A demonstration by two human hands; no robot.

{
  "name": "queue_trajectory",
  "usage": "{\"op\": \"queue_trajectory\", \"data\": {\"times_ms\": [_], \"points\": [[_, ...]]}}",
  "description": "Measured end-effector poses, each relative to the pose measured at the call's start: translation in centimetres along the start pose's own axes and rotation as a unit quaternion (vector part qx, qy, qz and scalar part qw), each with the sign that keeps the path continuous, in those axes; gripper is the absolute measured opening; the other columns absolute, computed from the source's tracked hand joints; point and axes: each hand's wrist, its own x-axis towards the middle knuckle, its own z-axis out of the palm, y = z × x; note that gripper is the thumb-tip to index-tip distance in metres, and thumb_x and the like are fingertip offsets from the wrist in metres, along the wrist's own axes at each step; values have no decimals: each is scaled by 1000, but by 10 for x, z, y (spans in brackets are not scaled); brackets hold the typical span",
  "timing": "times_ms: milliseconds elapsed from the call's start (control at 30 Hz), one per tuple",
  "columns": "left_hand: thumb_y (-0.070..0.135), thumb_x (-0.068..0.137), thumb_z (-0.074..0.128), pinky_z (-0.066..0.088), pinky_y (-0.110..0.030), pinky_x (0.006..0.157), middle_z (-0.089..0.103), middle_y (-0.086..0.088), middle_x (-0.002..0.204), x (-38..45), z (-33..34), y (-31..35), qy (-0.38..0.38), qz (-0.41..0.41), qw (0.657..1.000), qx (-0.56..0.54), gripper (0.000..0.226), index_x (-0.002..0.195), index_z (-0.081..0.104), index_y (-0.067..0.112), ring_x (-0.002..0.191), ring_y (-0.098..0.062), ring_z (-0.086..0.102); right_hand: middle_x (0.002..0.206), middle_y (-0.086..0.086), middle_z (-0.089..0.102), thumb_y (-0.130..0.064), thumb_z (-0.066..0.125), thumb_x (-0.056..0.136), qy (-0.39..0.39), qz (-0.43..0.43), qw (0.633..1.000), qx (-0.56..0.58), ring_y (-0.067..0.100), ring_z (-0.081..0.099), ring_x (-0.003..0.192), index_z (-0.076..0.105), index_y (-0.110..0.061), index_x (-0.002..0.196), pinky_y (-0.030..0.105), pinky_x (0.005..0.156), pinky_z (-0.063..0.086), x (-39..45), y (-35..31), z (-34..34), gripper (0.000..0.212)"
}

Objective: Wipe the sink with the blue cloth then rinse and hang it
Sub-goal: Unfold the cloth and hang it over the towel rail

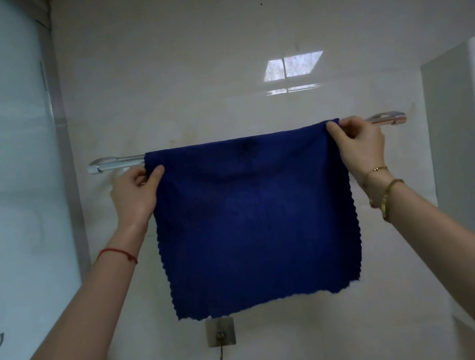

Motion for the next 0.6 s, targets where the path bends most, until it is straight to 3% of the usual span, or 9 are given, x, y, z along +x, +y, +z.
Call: {"op": "queue_trajectory", "data": {"times_ms": [67, 167, 300, 367, 467, 533, 600], "points": [[30, 92, 70, 49, -20, 66, 63, 1, 76, 13, 2, 9, 3, -7, 1000, 0, 20, 77, 65, 17, 71, -11, 57, 83, -1, 65, -38, 66, 85, 17, 25, 999, -18, 16, 59, 80, 66, -14, 88, 28, 76, 49, 16, -7, 3, 24], [37, 88, 73, 44, -18, 61, 61, -2, 71, 25, 3, 14, 23, -10, 999, 30, 32, 81, 70, 5, 63, -11, 53, 89, -1, 64, -41, 68, 81, 44, 22, 992, -115, 19, 58, 84, 64, -14, 91, 28, 73, 45, 28, -13, 5, 30], [41, 85, 75, 43, -3, 55, 62, 13, 73, 16, 4, 7, 46, -26, 998, 24, 28, 89, 71, 14, 65, 1, 56, 89, -1, 58, -45, 68, 81, 60, 16, 985, -162, 20, 54, 81, 53, -13, 99, 33, 71, 44, 13, -12, 6, 39], [44, 87, 73, 45, -7, 59, 66, 12, 79, 6, 4, -1, 24, -42, 999, 3, 32, 94, 70, 13, 71, 1, 60, 87, 0, 58, -50, 68, 80, 64, 30, 990, -122, 21, 55, 79, 49, -15, 98, 35, 73, 46, -1, -5, 3, 44], [43, 88, 72, 51, -15, 67, 72, 7, 90, -12, -3, -17, -45, -54, 997, -28, 29, 98, 70, 16, 81, -5, 68, 77, -2, 60, -51, 69, 80, 34, 27, 998, -38, 10, 56, 69, 51, -14, 95, 27, 69, 45, -27, 16, -3, 44], [34, 89, 74, 56, -20, 74, 75, 6, 95, -22, -9, -30, -92, -59, 993, -51, 15, 95, 71, 20, 87, -9, 71, 70, -1, 58, -41, 69, 85, -15, 25, 999, 21, 3, 53, 60, 55, -13, 96, 21, 63, 46, -46, 27, -6, 33], [26, 89, 73, 58, -27, 81, 76, 5, 95, -31, -13, -36, -103, -50, 991, -65, 5, 92, 72, 22, 90, -12, 73, 69, 2, 58, -28, 66, 90, -45, 28, 997, 58, 9, 55, 65, 54, -14, 100, 27, 65, 49, -55, 34, -7, 21]]}}
